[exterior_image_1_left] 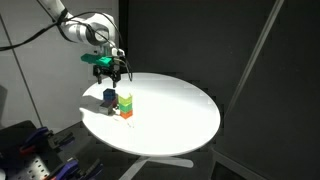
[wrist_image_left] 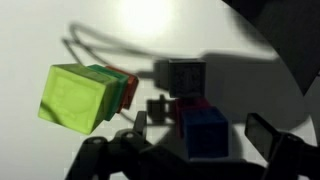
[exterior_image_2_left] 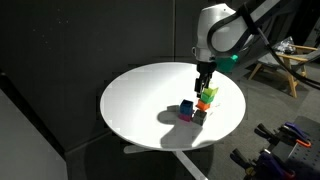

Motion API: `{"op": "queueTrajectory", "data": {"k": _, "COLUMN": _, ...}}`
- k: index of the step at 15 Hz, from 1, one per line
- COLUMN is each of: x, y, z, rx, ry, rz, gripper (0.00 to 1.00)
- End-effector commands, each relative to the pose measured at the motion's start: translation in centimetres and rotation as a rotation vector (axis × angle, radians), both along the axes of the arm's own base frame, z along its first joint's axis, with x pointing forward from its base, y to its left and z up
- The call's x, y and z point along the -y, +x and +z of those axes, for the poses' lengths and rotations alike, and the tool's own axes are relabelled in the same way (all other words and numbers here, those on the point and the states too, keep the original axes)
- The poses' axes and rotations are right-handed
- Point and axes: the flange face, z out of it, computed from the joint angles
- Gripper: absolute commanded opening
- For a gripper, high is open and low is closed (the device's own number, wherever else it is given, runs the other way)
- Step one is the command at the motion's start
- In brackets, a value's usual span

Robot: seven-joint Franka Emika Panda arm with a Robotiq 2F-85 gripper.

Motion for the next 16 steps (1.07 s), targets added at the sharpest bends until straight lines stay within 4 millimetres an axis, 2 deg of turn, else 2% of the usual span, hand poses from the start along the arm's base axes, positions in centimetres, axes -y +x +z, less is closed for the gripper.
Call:
{"op": "queueTrajectory", "data": {"k": 1, "x": -0.03, "y": -0.01, "z": -0.20, "rx": -0.002, "ry": 0.000, "rz": 0.000, "gripper": 1.00}}
{"op": "queueTrajectory", "data": {"k": 16, "x": -0.20, "y": 0.48, "z": -0.45, "rx": 0.013, "ry": 0.015, "rz": 0.001, "gripper": 1.00}}
